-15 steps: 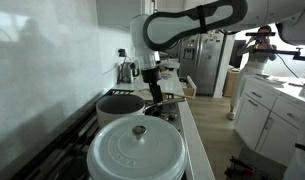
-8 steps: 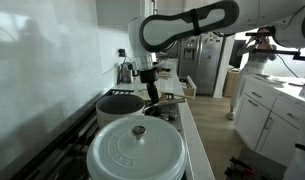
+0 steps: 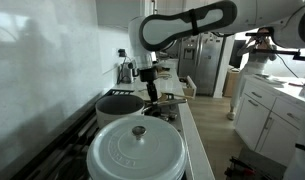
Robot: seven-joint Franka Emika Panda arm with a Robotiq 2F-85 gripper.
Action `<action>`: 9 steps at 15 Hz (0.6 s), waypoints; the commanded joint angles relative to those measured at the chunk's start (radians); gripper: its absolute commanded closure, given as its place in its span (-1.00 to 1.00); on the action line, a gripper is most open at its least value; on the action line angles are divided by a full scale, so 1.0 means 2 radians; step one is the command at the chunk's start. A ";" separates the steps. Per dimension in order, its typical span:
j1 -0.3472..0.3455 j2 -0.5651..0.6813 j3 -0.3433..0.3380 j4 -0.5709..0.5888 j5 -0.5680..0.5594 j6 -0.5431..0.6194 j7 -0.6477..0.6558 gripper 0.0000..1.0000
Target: Move the uncovered pot backwards
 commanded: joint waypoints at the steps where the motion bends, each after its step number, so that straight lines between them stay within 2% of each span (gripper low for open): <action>1: -0.002 -0.006 0.000 -0.003 0.008 -0.005 -0.001 0.85; 9: -0.007 -0.027 -0.003 -0.028 0.009 0.003 0.005 0.85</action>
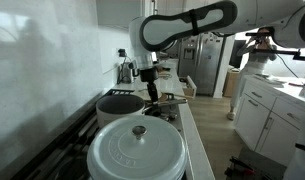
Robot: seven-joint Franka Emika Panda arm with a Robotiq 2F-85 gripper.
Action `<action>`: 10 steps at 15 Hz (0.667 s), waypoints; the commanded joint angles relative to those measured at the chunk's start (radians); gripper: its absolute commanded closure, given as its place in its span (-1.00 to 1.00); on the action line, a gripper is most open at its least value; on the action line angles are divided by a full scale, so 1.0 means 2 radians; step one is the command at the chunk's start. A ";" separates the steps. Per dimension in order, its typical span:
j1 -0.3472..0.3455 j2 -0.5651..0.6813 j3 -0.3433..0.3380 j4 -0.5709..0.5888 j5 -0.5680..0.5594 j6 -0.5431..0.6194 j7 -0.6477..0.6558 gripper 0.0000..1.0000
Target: Move the uncovered pot backwards
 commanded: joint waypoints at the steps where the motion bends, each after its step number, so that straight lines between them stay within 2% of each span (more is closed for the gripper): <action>1: -0.005 -0.026 -0.003 -0.025 0.010 0.001 0.005 0.85; 10: -0.015 -0.043 -0.009 -0.047 0.025 0.011 0.012 0.85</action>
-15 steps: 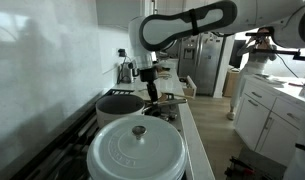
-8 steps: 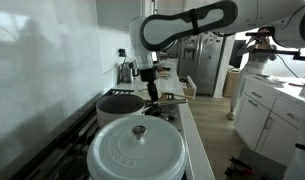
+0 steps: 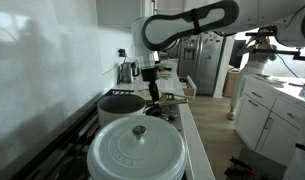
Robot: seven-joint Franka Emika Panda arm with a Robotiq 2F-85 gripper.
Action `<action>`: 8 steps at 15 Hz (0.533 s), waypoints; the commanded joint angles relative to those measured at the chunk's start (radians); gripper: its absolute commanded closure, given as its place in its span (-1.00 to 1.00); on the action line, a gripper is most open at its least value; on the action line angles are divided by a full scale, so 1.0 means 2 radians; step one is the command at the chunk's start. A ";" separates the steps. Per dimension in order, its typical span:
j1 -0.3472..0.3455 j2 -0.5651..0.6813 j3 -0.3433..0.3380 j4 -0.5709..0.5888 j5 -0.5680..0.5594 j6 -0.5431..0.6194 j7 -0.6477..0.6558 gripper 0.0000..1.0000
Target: Move the uncovered pot backwards
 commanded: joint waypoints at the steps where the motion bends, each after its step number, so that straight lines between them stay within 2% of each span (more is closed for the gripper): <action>1: -0.008 -0.036 -0.008 -0.037 0.014 0.005 0.011 0.85; 8: -0.009 -0.050 -0.013 -0.052 0.017 0.015 0.018 0.85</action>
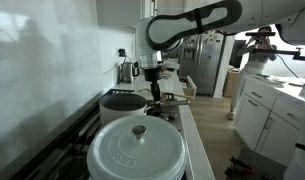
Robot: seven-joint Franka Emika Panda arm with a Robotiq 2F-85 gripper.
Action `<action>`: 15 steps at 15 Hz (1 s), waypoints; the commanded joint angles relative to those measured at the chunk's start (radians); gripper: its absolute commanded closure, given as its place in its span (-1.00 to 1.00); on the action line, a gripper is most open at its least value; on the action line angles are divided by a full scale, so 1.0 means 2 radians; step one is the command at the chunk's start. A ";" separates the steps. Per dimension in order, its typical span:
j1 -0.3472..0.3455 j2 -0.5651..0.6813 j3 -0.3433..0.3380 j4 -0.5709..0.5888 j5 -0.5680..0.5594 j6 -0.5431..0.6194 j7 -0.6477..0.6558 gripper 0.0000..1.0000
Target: Move the uncovered pot backwards
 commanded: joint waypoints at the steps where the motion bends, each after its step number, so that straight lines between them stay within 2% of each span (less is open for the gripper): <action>1: -0.003 -0.034 -0.006 -0.026 -0.003 -0.003 0.021 0.85; 15: 0.002 -0.054 -0.005 -0.040 -0.022 -0.004 0.053 0.85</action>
